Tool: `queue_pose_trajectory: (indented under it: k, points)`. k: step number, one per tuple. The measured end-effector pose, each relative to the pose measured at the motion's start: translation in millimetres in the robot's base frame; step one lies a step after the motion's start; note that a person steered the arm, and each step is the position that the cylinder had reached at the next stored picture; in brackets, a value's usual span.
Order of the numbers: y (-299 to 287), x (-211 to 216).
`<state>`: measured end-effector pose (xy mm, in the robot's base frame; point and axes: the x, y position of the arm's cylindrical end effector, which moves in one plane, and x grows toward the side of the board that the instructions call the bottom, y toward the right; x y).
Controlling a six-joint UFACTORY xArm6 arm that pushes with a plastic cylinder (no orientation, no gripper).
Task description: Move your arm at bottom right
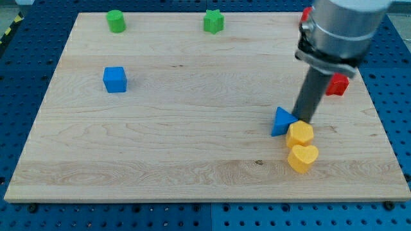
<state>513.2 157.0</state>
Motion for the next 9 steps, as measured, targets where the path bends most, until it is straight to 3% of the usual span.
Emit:
queue_pose_trajectory:
  k: [1,3,4,9]
  points:
    - [0.0,32.8]
    - [38.9,43.9]
    - [29.2,94.0]
    - [29.3,105.4]
